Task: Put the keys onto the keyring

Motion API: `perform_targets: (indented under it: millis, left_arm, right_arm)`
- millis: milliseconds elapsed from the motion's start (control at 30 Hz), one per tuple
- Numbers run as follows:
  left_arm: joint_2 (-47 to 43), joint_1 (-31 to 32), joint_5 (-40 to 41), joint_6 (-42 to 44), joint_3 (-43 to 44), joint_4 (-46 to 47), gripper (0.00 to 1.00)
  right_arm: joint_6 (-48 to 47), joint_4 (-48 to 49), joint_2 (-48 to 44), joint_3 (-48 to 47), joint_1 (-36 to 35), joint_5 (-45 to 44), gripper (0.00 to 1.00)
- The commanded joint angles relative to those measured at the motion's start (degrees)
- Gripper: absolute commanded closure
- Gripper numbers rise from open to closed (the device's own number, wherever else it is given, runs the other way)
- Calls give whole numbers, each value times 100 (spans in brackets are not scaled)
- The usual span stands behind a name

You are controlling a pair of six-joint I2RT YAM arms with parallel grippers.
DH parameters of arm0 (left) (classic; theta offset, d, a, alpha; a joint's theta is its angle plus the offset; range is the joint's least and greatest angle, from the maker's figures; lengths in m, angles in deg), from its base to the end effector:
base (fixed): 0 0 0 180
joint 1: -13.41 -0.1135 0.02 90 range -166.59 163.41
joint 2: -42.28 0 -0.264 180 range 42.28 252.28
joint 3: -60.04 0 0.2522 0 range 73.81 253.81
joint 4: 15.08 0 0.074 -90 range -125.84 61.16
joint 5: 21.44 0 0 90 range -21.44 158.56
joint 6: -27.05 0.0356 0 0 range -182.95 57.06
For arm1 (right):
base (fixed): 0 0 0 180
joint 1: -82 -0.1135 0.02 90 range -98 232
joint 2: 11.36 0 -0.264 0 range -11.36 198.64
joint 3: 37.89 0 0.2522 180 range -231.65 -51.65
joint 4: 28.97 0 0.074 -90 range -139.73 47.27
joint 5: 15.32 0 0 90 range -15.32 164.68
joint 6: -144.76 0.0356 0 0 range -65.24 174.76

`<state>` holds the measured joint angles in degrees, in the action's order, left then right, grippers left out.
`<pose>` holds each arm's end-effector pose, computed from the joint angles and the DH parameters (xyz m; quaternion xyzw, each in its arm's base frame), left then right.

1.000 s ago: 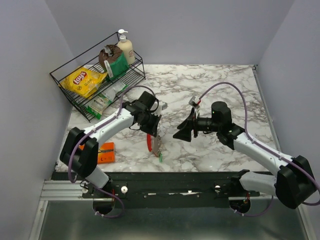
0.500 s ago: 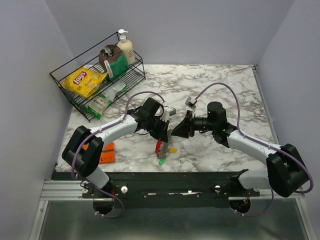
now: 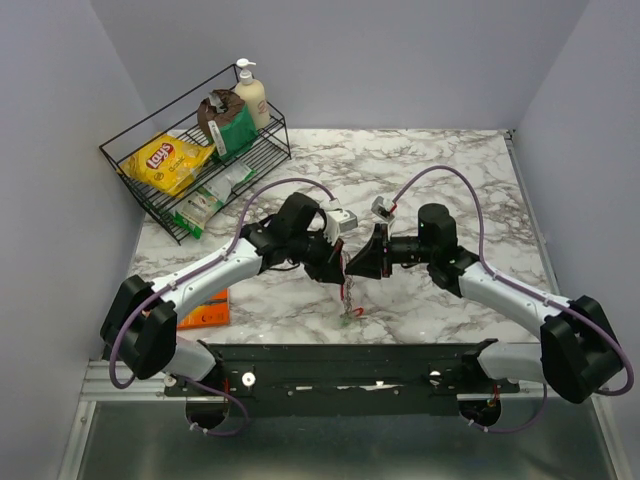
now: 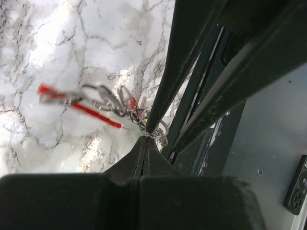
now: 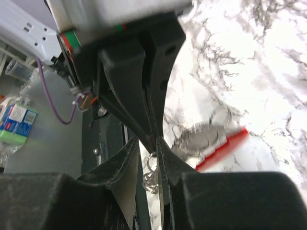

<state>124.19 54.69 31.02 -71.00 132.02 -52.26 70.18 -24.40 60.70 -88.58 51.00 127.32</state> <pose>0.2118 -0.2148 0.2565 0.3647 0.8108 -0.4166 0.1896 0.2126 0.1608 0.2451 -0.3595 0.6771 0.5378 0.3509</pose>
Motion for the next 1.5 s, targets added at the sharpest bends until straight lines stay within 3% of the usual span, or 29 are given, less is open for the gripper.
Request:
perform_targets:
  millis: [0,333,533,900,1167,1467]
  left_arm:
    - [-324,21,-140,76,32,-75,100]
    - [-141,65,413,120,234,-576,100]
    - [650,56,757,-248,50,3,100]
    - [1855,47,406,-337,86,1190,100]
    - [1706,30,-499,-460,-565,2472,100]
    - [1600,38,-912,-276,-689,2404,100]
  right_arm:
    - [-338,-592,-174,-165,15,404,71]
    - [-347,-778,-235,-104,7,133,70]
    - [-224,-945,-288,27,7,-596,66]
    - [75,-884,-297,537,7,-1555,65]
    - [172,30,212,845,7,-949,66]
    - [14,215,309,915,15,-1177,67]
